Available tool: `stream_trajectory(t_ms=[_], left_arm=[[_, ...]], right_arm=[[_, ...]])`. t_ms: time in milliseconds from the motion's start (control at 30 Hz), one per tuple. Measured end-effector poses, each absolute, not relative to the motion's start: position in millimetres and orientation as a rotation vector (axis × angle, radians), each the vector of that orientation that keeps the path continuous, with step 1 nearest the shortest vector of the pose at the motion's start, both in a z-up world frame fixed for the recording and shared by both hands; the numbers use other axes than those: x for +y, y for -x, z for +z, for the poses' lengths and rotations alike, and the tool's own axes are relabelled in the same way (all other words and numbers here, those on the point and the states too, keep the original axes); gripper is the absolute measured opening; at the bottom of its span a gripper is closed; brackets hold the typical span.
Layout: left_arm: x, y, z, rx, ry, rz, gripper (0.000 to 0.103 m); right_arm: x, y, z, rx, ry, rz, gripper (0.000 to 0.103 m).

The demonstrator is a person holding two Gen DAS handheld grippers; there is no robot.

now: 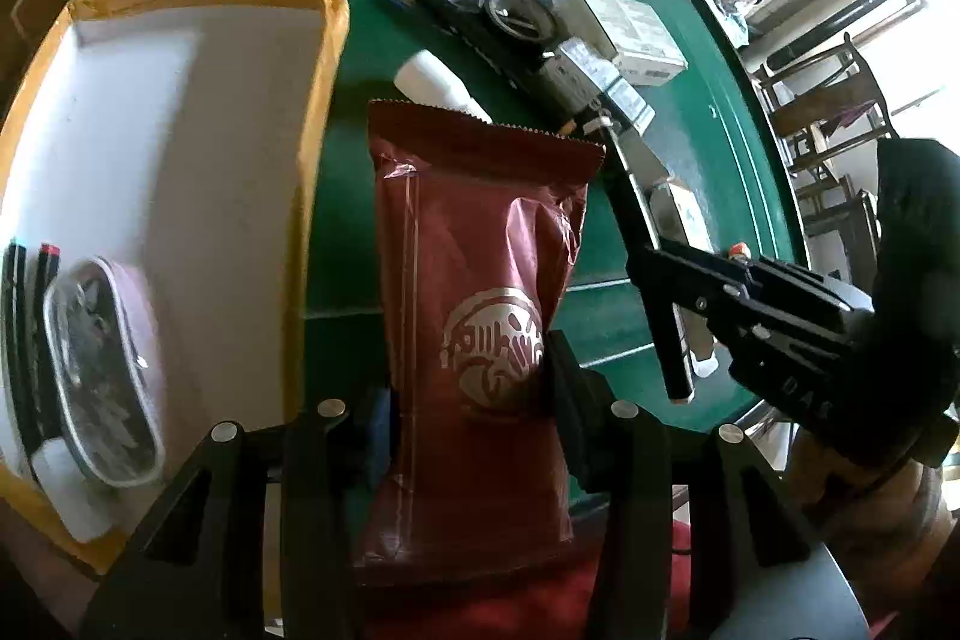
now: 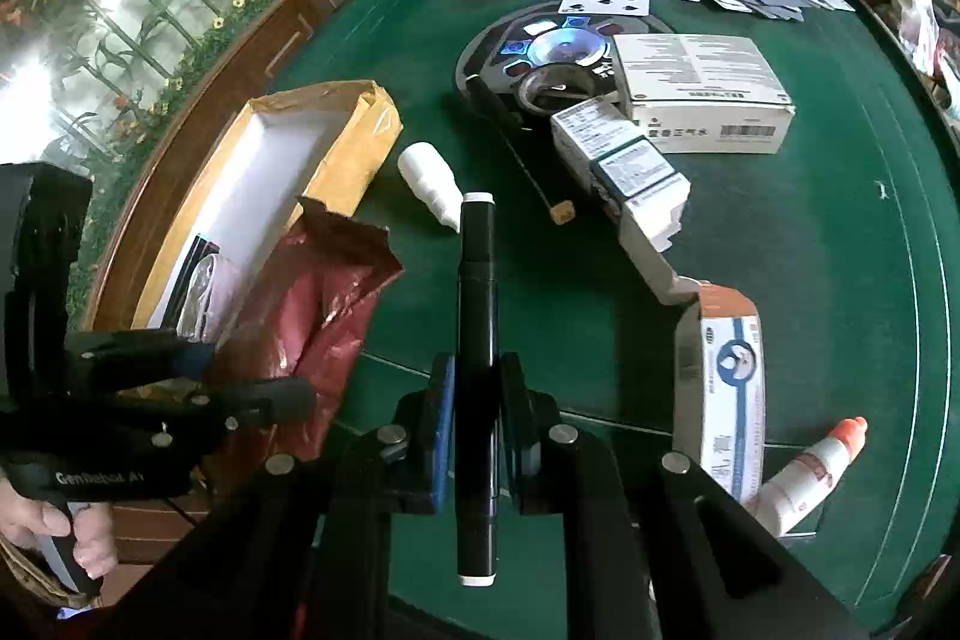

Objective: Organize objects
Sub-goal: 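Lower the red bag and black marker into the tray and open both grippers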

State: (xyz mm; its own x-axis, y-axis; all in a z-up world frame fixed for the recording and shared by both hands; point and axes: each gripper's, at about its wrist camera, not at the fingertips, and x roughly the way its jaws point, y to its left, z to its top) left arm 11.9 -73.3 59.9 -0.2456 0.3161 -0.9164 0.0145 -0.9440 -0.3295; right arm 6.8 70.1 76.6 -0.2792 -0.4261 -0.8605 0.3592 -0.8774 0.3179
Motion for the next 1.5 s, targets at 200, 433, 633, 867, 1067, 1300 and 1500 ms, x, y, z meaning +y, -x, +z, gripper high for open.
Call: stream_trajectory(t_ms=[200,433,633,867,1067,1300,1500], left_arm=[[-120.5,-0.2,77.1,-0.479,1.758,2.363,0.044],[-171.0,14.3,82.0,-0.522,1.753,2.443,0.044],[-208.6,36.0,79.0,-0.488,1.755,2.540,0.044],[-244.0,61.6,62.0,-0.435,1.747,2.656,0.044],[-250.0,68.3,40.5,-0.378,1.763,2.650,0.044],[-232.8,45.2,25.8,-0.383,1.775,2.522,0.044],[-253.7,52.2,33.4,-0.344,1.762,2.369,0.044]], right_arm=[[58.6,-5.3,76.7,-0.084,-1.499,-2.181,0.013],[44.9,-6.5,74.1,-0.090,-1.506,-2.169,0.013],[35.9,-10.0,74.6,-0.083,-1.509,-2.162,0.013],[24.9,-14.9,76.0,-0.064,-1.521,-2.157,0.013],[16.5,-19.2,78.9,-0.045,-1.529,-2.163,0.013],[6.5,-17.7,83.6,-0.057,-1.520,-2.166,0.013],[-16.1,-6.8,90.7,-0.071,-1.495,-2.149,0.013]])
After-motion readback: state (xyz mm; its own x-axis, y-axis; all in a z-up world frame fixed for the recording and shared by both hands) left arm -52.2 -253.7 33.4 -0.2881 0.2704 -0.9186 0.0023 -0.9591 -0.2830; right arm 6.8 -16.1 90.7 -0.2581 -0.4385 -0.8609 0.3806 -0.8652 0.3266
